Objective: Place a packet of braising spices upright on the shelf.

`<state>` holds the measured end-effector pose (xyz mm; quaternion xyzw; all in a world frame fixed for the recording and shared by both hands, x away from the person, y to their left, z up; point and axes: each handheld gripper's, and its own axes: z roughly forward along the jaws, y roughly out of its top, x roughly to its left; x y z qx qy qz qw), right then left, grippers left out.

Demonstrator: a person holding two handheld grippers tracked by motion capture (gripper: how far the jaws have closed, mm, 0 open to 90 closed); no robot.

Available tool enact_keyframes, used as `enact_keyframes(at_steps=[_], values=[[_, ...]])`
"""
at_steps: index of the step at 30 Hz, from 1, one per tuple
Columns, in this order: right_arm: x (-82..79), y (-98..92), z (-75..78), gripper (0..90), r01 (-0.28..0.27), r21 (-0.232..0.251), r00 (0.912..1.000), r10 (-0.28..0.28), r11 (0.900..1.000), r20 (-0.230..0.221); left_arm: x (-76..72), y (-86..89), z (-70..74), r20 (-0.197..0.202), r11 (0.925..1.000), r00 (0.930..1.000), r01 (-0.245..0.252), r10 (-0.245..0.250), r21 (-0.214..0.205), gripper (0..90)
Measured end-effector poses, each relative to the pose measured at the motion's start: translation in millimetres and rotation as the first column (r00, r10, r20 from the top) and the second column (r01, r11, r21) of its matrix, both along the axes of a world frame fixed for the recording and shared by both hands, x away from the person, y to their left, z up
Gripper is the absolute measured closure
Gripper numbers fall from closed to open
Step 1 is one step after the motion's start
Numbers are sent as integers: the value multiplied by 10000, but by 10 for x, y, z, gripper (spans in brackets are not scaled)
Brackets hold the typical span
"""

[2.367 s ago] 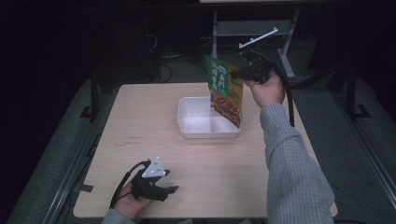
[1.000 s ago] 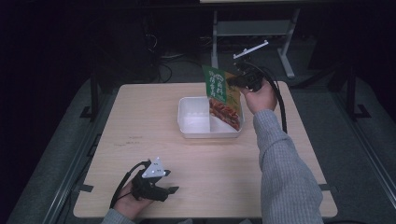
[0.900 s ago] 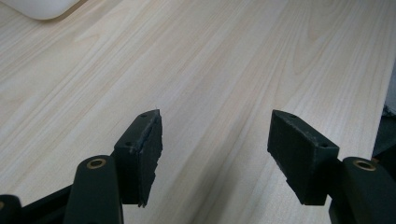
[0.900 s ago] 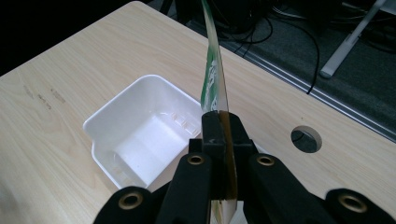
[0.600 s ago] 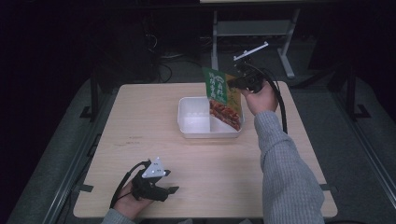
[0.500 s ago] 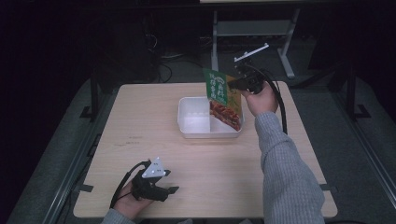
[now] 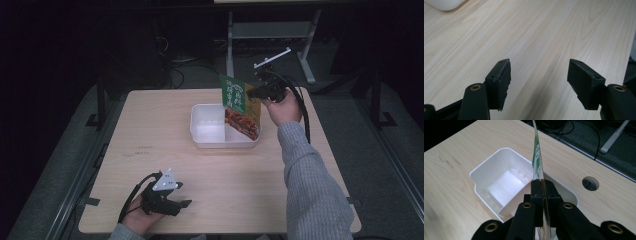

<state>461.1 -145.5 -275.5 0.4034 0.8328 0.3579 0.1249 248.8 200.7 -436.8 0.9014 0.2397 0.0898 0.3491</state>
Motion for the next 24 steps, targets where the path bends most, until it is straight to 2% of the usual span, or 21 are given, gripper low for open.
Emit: enact_keyframes(at_steps=[13, 24], values=[[-29, -86, -39, 881, 49, -94, 9997, -51, 9999, -223, 2, -1, -1, 6, 10000, 10000, -9, 9, 7, 349], [-52, -182, -91, 879, 59, 77, 9989, -55, 10000, -457, -1, -8, -6, 8, 10000, 10000, 2, -2, 18, 349]])
